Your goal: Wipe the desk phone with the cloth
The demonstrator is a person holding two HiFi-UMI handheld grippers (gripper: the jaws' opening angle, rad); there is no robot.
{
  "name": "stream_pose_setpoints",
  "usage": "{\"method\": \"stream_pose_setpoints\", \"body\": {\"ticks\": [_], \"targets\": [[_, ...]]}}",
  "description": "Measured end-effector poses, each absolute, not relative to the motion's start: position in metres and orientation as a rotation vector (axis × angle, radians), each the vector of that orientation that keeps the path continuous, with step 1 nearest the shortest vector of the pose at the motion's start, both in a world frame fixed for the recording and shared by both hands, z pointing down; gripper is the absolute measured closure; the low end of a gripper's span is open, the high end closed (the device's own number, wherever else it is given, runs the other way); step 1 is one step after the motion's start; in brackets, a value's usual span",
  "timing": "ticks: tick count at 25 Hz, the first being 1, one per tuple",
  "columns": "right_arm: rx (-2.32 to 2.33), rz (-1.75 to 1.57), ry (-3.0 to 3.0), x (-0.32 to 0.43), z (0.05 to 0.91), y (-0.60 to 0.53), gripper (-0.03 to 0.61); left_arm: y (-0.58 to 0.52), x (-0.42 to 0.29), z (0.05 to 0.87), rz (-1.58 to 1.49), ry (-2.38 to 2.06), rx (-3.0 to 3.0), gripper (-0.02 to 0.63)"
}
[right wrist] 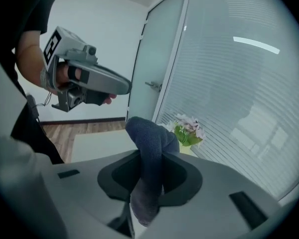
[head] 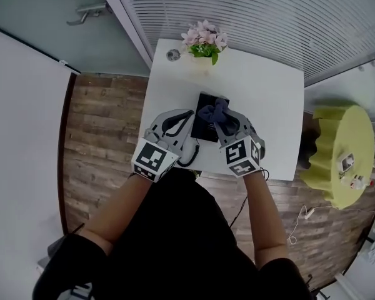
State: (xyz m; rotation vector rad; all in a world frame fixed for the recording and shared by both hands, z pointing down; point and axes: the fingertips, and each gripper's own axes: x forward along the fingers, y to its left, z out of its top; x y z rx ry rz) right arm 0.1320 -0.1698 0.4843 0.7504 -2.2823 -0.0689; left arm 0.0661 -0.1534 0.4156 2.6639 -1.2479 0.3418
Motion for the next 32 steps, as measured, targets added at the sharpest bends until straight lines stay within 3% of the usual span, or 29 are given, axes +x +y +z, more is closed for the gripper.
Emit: {"method": "stream_pose_setpoints", "body": {"ticks": [7, 21, 32], "targets": [[0.674, -0.197, -2.149, 0.115, 0.532, -0.198, 0.485, -0.183, 0.062, 0.449, 0.376, -1.264, 2.619, 0.603], [0.607, -0.093, -2.101, 0.097, 0.601, -0.229, 0.485, -0.227, 0.053, 0.506, 0.444, -1.239, 2.543, 0.604], [0.648, -0.122, -2.094, 0.096, 0.613, -0.226, 0.485, -0.224, 0.054, 0.536, 0.487, -1.198, 2.516, 0.604]]}}
